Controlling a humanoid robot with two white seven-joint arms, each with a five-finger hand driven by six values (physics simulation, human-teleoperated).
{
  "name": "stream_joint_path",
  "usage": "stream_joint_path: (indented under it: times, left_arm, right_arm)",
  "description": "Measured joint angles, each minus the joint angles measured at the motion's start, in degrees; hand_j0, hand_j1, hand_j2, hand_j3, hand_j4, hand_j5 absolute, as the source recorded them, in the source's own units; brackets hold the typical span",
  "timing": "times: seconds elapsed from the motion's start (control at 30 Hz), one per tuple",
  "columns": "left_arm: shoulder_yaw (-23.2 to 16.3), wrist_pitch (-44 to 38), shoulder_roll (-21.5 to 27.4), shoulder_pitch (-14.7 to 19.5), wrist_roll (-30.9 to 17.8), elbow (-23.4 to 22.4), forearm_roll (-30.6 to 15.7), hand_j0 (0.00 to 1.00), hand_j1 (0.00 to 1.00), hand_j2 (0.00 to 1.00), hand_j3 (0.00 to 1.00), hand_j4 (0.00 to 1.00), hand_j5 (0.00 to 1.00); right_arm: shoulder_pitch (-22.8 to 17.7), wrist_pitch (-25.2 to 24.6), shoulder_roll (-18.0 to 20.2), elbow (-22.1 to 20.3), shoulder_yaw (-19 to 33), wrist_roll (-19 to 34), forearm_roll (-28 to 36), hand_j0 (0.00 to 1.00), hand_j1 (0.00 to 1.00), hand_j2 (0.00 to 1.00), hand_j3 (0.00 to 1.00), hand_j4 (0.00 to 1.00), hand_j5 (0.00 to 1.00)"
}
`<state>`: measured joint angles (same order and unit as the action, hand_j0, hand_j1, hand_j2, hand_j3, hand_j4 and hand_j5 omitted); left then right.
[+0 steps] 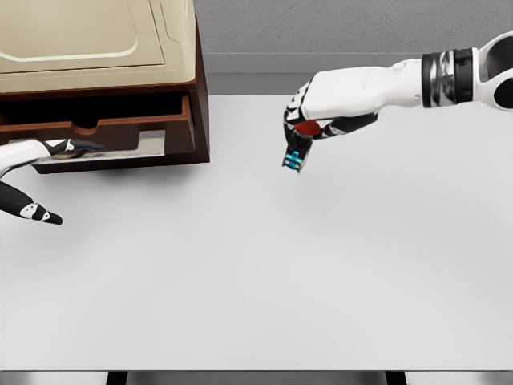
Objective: Open the cabinet drawer with left arm, and place a switch into the drawer with right arm
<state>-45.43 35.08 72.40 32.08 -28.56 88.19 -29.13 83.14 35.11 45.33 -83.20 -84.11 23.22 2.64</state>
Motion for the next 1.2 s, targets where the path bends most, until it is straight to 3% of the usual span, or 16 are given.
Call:
stream_joint_path:
  times: [0.43, 0.87, 1.2]
  left_arm:
    - [1.24, 0.04, 1.27, -0.62, 0.24, 0.72, -1.37, 1.00, 1.00, 1.00, 1.00, 1.00, 1.00]
    - [0.86, 0.04, -2.53, -0.79, 0.33, -3.00, -0.70, 1.00, 1.00, 1.00, 1.00, 1.00, 1.00]
    - [0.69, -0.12, -2.69, -2.11, 0.47, -3.31, -2.00, 1.00, 1.00, 1.00, 1.00, 1.00, 1.00]
  right_arm:
    - [1.23, 0.01, -2.75, 2.33, 0.47, 0.09, 1.27, 0.51, 0.51, 0.51, 0.51, 0.51, 0.51]
    - [2.55, 0.01, -6.30, 5.68, 0.53, 0.22, 1.60, 0.51, 0.51, 0.51, 0.51, 0.51, 0.51]
    - [4.04, 0.01, -8.47, 7.37, 0.61, 0.26, 2.09, 0.51, 0.51, 0.51, 0.51, 0.51, 0.51]
